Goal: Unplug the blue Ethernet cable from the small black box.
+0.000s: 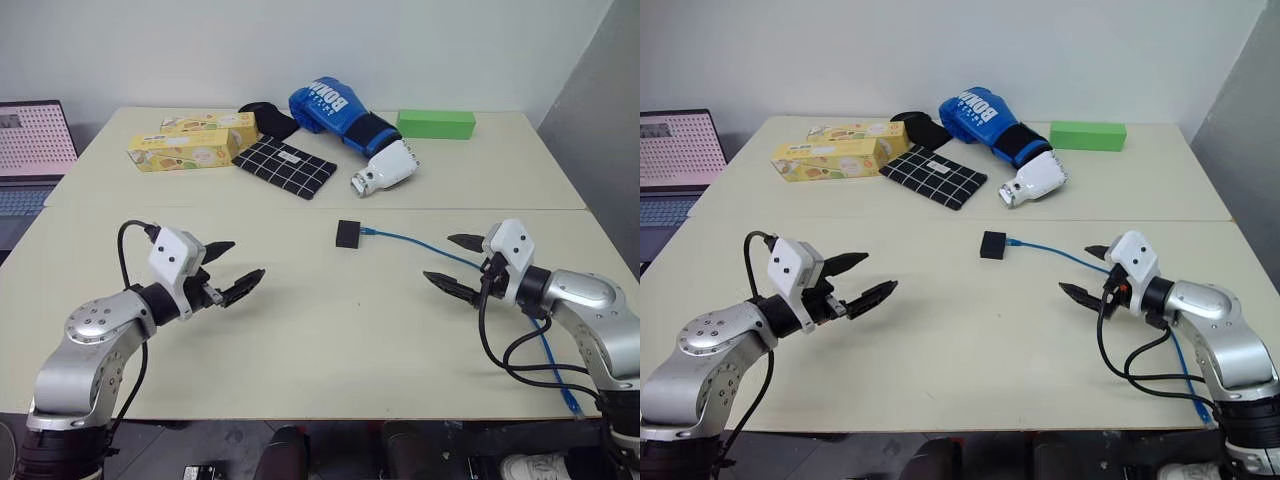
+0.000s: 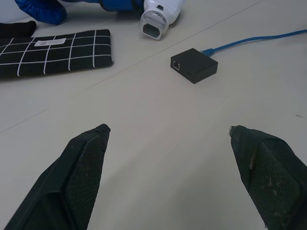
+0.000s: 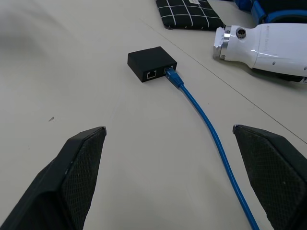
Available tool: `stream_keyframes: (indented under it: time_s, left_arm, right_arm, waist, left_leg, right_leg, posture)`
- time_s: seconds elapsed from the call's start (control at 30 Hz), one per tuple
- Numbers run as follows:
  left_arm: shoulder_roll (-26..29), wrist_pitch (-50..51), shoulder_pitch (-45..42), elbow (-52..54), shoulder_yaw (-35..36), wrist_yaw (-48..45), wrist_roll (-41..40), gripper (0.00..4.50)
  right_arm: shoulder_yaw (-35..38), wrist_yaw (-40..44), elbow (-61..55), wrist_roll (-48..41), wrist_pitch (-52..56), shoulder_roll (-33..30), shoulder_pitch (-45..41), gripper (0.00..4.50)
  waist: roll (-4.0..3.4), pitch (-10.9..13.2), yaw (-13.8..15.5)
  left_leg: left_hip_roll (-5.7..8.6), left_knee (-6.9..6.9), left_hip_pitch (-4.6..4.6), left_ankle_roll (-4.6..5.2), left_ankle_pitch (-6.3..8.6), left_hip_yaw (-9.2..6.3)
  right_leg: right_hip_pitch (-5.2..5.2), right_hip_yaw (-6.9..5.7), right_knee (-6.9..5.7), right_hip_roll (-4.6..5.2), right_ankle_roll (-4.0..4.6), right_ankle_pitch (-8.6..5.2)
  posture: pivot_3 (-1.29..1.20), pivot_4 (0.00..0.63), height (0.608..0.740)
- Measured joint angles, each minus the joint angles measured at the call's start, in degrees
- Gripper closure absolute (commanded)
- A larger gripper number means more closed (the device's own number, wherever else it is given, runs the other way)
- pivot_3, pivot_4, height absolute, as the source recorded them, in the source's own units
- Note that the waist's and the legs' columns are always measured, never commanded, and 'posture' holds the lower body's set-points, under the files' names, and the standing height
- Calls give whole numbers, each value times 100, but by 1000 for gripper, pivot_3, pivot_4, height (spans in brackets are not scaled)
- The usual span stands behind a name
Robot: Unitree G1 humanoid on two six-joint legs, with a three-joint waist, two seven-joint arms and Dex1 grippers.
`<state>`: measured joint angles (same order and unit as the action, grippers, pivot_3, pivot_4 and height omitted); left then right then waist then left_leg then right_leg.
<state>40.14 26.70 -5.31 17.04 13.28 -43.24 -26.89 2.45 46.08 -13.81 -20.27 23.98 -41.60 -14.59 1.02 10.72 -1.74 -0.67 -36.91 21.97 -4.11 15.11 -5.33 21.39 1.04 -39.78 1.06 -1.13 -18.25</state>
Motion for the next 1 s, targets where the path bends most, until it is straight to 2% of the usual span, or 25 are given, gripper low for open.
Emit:
stream_keyframes:
  time_s: [0.53, 0.73, 0.87, 1.0]
  left_arm:
    - [-31, -64, 126, -2, -6, -125, -3, 233]
    - [-12, 312, 125, 86, -5, -376, -481, 233]
    - [139, 426, 113, 162, -6, -645, -694, 233]
    - [521, 279, 98, 264, -173, -1046, -558, 233]
  right_arm:
    - [-1, 11, -28, 2, 20, 3, 4, 8]
    - [-20, 7, 28, 4, 20, 25, -4, 8]
    - [-131, 7, 124, 102, 19, 111, -104, 8]
    - [-422, 2, 564, 333, -15, 365, -502, 8]
  waist:
    - [0, 0, 4]
    - [0, 0, 4]
    - [0, 0, -4]
    - [-1, 0, -14]
  left_leg:
    - [0, 0, 0, 0, 0, -1]
    - [0, 0, 0, 0, 0, -1]
    - [1, 0, 0, 0, 0, 1]
    - [3, 0, -4, 0, 0, 5]
  right_leg:
    - [0, 0, 0, 0, 0, 0]
    - [0, 0, 0, 0, 0, 0]
    - [0, 0, 0, 0, 0, 0]
    - [1, 3, -1, -2, 0, 0]
  posture:
    - [0, 150, 740]
    - [0, 150, 740]
    - [0, 150, 740]
    - [0, 150, 740]
